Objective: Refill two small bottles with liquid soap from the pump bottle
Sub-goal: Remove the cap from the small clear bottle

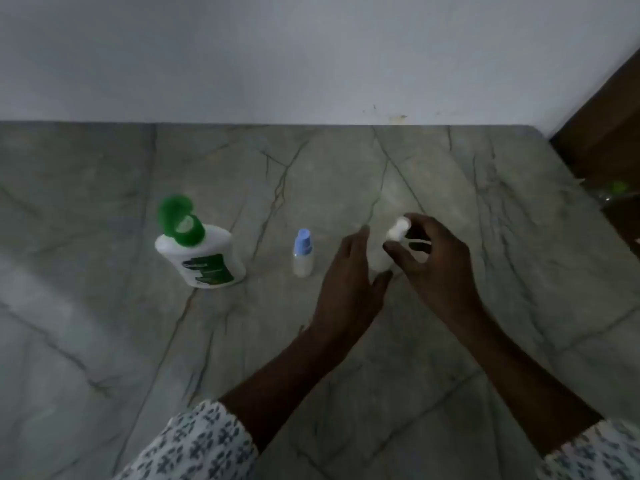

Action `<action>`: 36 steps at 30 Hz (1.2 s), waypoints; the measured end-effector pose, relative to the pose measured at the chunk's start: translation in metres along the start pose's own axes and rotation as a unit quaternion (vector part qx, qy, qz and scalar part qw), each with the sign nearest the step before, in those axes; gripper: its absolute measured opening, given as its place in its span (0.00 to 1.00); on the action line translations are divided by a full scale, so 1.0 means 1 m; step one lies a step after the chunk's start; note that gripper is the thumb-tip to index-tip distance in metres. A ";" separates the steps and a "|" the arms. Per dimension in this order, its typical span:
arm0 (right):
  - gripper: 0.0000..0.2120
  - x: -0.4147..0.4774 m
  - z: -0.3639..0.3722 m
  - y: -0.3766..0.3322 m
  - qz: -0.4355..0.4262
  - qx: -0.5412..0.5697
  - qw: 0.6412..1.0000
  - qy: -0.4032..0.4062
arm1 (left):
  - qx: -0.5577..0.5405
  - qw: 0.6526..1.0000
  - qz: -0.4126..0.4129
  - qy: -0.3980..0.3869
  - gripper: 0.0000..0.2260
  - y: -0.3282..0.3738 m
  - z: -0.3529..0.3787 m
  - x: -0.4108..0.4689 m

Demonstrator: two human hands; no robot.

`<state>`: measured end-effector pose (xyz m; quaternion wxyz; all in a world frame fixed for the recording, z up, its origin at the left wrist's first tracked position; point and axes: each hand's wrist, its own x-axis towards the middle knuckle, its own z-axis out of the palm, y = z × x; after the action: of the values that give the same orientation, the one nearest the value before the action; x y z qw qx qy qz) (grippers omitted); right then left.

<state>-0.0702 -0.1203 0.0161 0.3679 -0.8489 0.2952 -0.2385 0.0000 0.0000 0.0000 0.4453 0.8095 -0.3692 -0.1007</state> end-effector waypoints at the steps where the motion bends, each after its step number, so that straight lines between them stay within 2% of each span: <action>1: 0.17 0.003 0.001 0.003 -0.017 -0.014 1.000 0.010 | -0.014 1.000 -0.008 -0.001 0.33 -0.003 0.007 0.006; 3: 0.09 0.008 0.004 0.009 -0.057 -0.056 0.996 0.024 | -0.023 1.000 -0.009 0.008 0.30 -0.007 0.020 0.018; 6: 0.10 0.016 0.004 0.016 -0.088 -0.079 0.993 0.028 | -0.036 0.997 0.022 0.058 0.16 -0.013 0.031 0.029; 8: 0.10 0.020 0.001 0.017 -0.102 -0.079 0.991 0.020 | -0.035 0.995 0.046 0.081 0.11 -0.017 0.032 0.032; 14: 0.18 0.029 -0.004 0.012 -0.135 -0.060 0.989 -0.002 | -0.032 0.988 0.107 0.102 0.12 -0.030 0.027 0.031; 20: 0.16 0.019 -0.003 0.009 -0.160 -0.025 0.986 -0.024 | -0.059 0.985 0.114 0.116 0.11 -0.033 0.020 0.018; 26: 0.05 -0.016 -0.024 -0.007 -0.137 0.029 0.985 -0.097 | -0.084 0.986 0.097 0.110 0.10 -0.009 0.011 -0.018; 32: 0.36 -0.083 -0.033 -0.031 -0.102 0.104 0.982 -0.122 | -0.091 0.989 0.081 0.084 0.11 0.005 -0.011 -0.087; 34: 0.40 -0.106 -0.024 -0.037 -0.100 0.083 0.986 -0.108 | -0.069 0.991 0.087 0.080 0.12 -0.002 -0.021 -0.109; 36: 0.39 -0.122 -0.009 -0.039 -0.105 0.088 0.987 -0.082 | -0.056 0.992 0.085 0.080 0.12 -0.011 -0.031 -0.126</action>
<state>-0.1501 -0.0205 0.0286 0.4368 -0.8565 0.1510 -0.2299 -0.0683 0.1106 -0.0119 0.5254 0.7544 -0.3932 -0.0181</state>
